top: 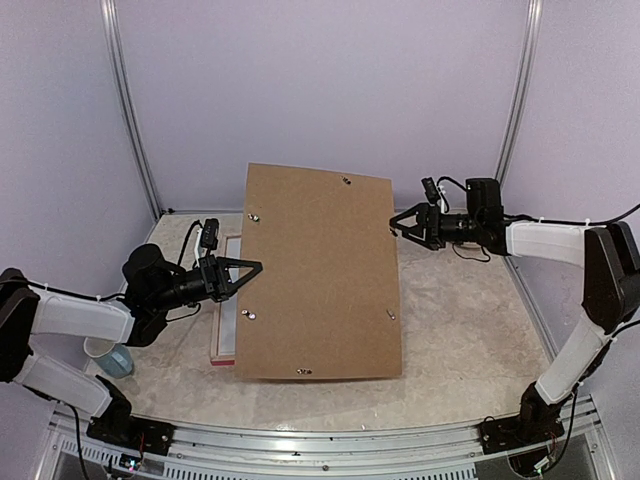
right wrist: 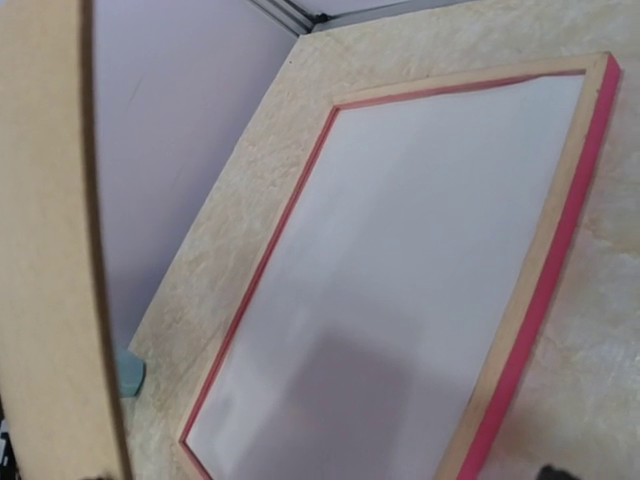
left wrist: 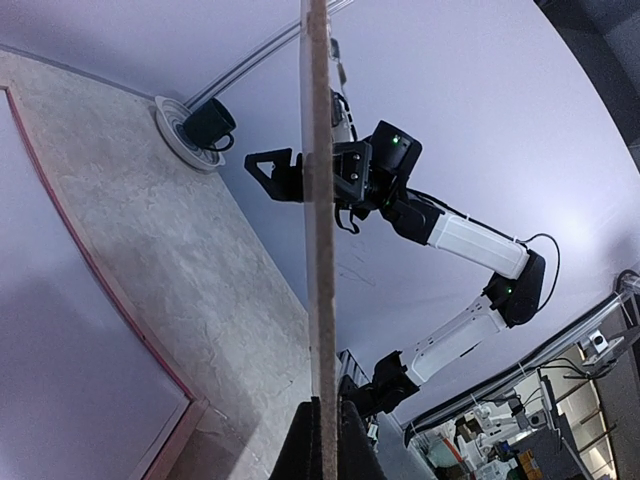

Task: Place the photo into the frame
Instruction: Pass from the left arm to the right

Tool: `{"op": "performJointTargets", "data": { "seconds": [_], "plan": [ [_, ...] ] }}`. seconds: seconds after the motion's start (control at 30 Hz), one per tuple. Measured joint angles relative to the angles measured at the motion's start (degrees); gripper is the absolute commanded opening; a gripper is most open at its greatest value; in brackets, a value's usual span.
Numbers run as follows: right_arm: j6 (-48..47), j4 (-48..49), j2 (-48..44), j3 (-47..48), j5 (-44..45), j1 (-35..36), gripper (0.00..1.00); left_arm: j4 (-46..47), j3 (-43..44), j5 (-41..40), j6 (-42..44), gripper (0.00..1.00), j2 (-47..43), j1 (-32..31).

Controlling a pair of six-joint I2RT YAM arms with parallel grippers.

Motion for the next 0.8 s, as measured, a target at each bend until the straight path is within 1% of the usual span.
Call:
{"op": "performJointTargets", "data": {
  "seconds": [0.5,0.6,0.8],
  "plan": [
    [-1.6,-1.1,0.0,-2.8,-0.7,0.0,0.91,0.0,0.0,0.0,-0.4,0.0,0.1,0.9],
    [-1.4,-1.0,-0.2,-2.9,-2.3,0.0,0.89,0.0,0.0,0.0,-0.6,0.0,0.1,1.0],
    [0.0,0.9,-1.8,-5.7,-8.2,0.0,0.87,1.2,-0.7,0.0,-1.5,0.0,0.1,2.1]
  ]
}}
